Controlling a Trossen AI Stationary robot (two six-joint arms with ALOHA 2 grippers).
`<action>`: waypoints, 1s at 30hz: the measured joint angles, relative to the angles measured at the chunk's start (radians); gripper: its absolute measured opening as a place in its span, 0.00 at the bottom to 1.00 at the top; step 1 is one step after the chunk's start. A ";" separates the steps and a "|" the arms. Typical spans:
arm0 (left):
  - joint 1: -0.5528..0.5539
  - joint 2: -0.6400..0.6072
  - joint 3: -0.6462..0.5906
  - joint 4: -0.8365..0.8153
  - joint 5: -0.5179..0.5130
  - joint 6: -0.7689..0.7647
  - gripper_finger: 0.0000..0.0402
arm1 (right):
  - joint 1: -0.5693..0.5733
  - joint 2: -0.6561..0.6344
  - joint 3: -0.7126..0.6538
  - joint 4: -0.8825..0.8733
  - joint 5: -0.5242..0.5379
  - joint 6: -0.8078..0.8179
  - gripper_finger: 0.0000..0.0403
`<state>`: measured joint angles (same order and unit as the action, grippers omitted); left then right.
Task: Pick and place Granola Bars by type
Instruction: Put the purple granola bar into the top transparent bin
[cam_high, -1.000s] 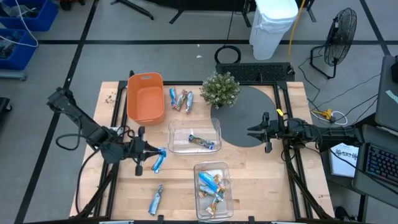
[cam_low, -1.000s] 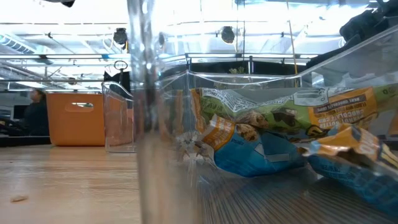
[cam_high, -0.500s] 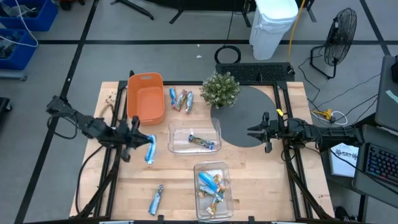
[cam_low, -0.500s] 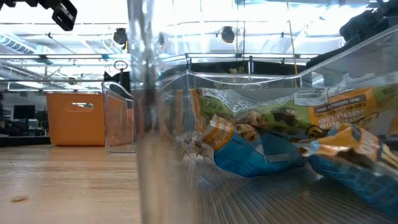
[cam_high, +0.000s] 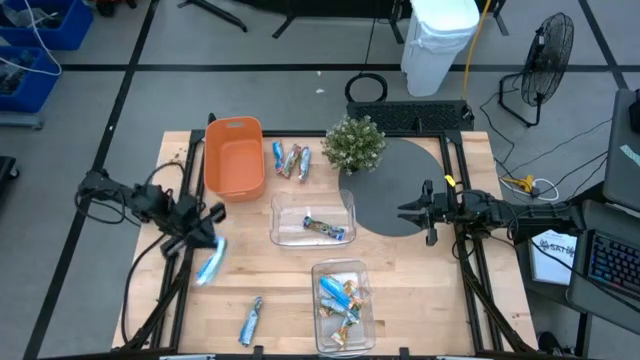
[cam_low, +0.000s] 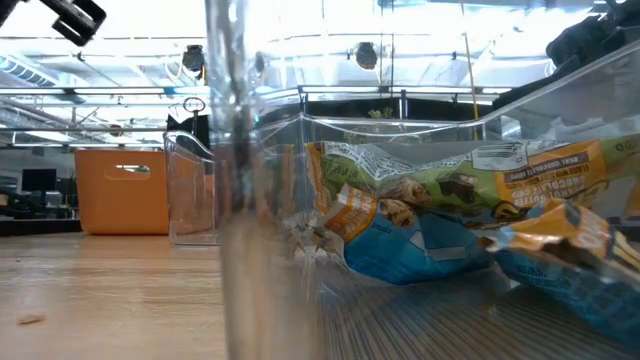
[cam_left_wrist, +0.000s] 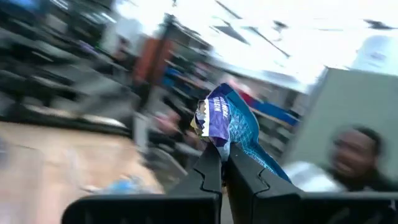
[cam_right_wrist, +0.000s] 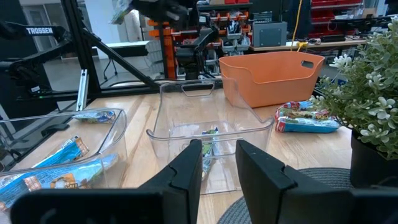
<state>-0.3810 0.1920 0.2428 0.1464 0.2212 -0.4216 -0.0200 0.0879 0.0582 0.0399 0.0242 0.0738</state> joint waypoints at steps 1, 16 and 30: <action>-0.003 0.010 0.000 0.003 0.045 -0.003 0.02 | 0.000 0.000 0.000 0.000 0.000 0.000 0.22; -0.020 0.090 0.000 0.043 -0.053 0.078 0.03 | 0.000 0.000 0.000 0.000 0.000 0.000 0.22; -0.020 0.252 0.002 0.089 -0.544 0.386 0.02 | 0.000 0.000 0.000 0.000 0.000 0.000 0.22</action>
<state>-0.4006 0.4444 0.2443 0.2350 -0.3225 -0.0354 -0.0198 0.0879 0.0579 0.0399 0.0240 0.0740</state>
